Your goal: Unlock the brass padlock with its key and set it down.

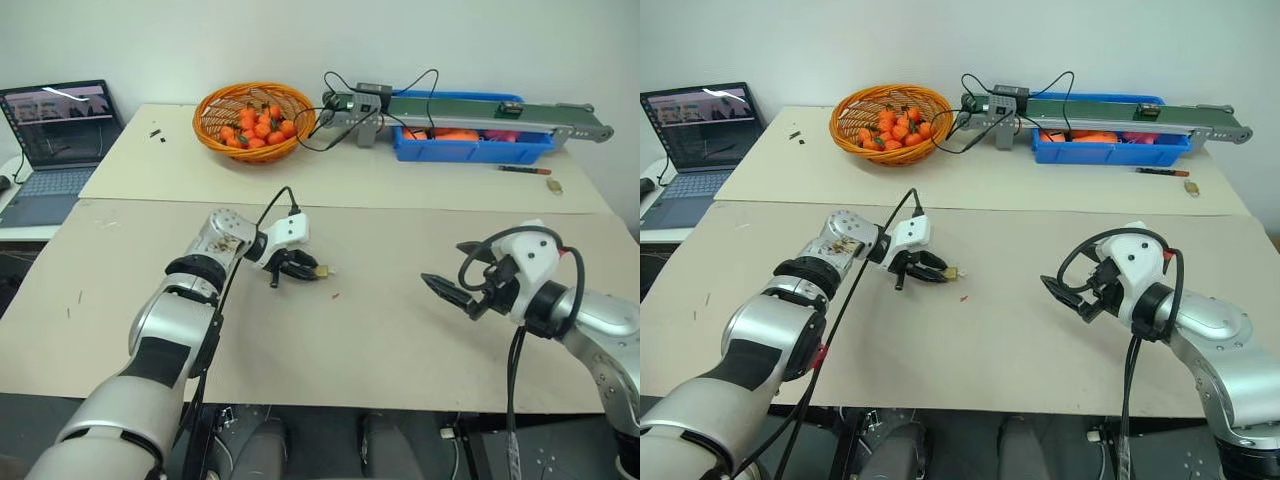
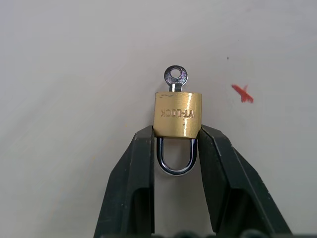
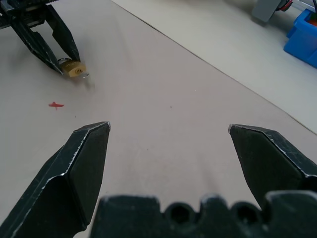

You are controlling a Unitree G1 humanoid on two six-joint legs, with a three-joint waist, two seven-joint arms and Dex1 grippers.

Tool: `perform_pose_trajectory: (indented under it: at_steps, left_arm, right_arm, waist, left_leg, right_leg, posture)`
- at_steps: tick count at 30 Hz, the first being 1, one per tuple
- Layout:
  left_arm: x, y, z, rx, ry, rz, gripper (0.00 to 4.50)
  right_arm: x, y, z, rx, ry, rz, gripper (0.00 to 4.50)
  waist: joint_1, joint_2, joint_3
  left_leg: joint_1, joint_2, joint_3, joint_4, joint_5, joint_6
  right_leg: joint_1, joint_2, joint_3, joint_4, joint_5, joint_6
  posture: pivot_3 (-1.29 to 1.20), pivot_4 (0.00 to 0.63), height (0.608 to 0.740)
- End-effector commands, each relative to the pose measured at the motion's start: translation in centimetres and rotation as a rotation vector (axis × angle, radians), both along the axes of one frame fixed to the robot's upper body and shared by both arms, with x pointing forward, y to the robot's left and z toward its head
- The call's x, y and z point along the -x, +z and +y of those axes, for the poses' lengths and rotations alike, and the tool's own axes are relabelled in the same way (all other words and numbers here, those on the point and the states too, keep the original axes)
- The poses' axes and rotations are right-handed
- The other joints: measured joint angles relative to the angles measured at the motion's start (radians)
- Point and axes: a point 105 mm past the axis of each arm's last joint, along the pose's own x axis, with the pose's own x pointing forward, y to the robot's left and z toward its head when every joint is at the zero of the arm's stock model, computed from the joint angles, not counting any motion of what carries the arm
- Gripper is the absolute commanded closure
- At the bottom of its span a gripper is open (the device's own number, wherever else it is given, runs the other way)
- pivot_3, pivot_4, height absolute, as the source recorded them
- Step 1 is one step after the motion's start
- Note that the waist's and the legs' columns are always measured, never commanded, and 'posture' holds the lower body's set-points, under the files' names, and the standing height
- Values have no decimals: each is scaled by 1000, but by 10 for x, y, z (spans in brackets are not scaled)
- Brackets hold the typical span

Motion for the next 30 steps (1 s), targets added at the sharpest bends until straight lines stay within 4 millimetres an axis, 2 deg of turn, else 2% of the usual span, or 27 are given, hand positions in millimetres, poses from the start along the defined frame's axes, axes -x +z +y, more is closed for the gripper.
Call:
perform_pose_trajectory:
  at_steps: [1, 5, 11, 16, 19, 23, 30]
  left_arm:
    - [1, 38, -16, 104, -99, -135, 3608]
    - [14, 45, -22, 147, -179, -239, 3608]
    - [37, 35, -21, 126, -259, -416, 3608]
    - [34, 36, -25, 153, -192, -651, 3608]
    - [36, 42, -25, 197, -204, -743, 3608]
    - [26, 47, -22, 248, -117, -730, 3608]
    - [33, 48, -30, 270, -146, -759, 3608]
  right_arm:
    - [-4, 2, -2, -45, -13, 63, 0]
    - [-14, 7, 2, -203, -21, 116, 0]
    - [-24, 13, 11, -348, -9, 198, 0]
    - [-17, 26, 46, -530, 154, 310, 0]
    - [-13, 23, 57, -548, 191, 361, 0]
    - [-13, 13, 68, -528, 197, 409, 0]
    - [-20, 13, 73, -542, 191, 416, 0]
  waist:
    - [-2, 0, 0]
    - [-9, 0, 0]
    - [-12, 0, 0]
    - [-1, 1, 0]
    - [2, 1, 0]
    - [1, 1, 0]
    - [-5, 1, 0]
  left_leg:
    - [0, 0, 0, 0, 0, 0]
    - [2, 1, 0, 0, 0, 0]
    - [1, 1, 0, 0, 0, 0]
    - [2, 1, 0, 0, 0, 0]
    - [1, 1, 0, 0, 0, 0]
    - [1, 0, 0, 0, 0, 0]
    - [1, 0, 0, 0, 0, 0]
  right_leg:
    - [0, 0, 0, 0, 0, 0]
    - [0, 0, 1, 0, 0, 0]
    - [-1, 0, 1, 1, 1, -2]
    - [0, 0, 1, 1, 2, -2]
    - [0, 0, 1, 0, 2, -2]
    - [0, 0, 1, 0, 2, -1]
    - [-1, 0, 1, 0, 2, -1]
  posture:
    - [0, 150, 717]
    - [0, 150, 717]
    - [0, 150, 717]
    - [0, 150, 717]
    - [0, 150, 717]
    - [0, 150, 717]
    - [0, 150, 717]
